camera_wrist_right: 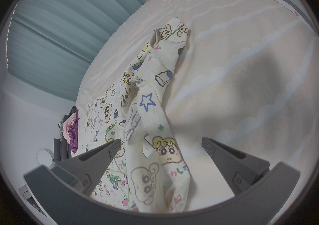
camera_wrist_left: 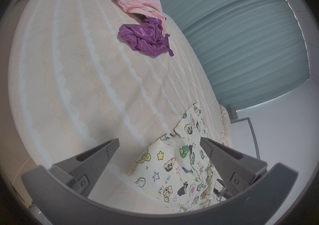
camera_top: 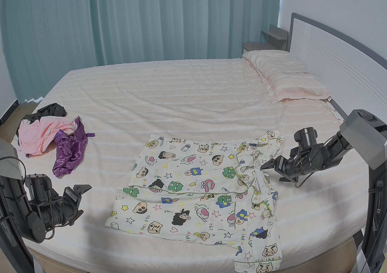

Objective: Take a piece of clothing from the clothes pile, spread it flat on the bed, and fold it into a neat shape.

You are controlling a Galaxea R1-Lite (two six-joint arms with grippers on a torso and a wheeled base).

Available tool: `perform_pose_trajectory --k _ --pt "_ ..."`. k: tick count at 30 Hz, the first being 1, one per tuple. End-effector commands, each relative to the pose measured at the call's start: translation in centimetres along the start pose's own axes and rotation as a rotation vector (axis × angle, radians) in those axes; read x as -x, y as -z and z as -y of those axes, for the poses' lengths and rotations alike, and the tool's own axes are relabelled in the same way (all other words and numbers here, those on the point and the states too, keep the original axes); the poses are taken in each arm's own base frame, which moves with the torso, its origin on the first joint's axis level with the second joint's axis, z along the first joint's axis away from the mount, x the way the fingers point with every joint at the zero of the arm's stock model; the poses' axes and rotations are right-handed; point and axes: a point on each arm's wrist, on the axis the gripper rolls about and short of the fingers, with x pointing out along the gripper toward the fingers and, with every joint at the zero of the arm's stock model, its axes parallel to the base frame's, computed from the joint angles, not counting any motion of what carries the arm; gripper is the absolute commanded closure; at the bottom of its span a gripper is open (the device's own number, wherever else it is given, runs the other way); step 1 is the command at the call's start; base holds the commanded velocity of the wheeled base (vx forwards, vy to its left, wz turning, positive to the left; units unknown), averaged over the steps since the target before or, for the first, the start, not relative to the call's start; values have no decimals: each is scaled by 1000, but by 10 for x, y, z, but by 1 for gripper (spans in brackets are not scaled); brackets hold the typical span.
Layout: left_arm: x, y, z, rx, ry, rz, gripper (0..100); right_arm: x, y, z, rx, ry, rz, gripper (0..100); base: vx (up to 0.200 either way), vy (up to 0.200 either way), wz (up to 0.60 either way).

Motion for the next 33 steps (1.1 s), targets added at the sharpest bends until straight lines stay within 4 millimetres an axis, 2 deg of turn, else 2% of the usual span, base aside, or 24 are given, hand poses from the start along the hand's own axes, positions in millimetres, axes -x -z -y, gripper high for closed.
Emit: perform_pose_trajectory --k 1,5,6,20,27,28,33 --pt "1 -7 -6 22 -17 28 0 -21 5 5 -1 41 -10 0 0 0 0" --pt "2 -7 -7 19 -21 29 0 -22 5 5 -2 40 -5 0 0 0 0" --pt "1 -7 -7 20 -22 26 0 -22 4 4 -1 37 -6 100 0 0 0" --pt "-3 -6 -11 25 -42 16 0 -15 1 -2 0 18 15 100 0 0 0" --pt "-2 -6 -11 19 -45 19 0 17 -15 -19 -21 11 99 100 0 0 0" --pt "-2 -6 -11 19 -45 19 0 17 -15 -19 -21 11 99 100 0 0 0" --pt "-1 -4 -12 -35 -55 16 0 32 -25 -19 -21 113 202 100 0 0 0"
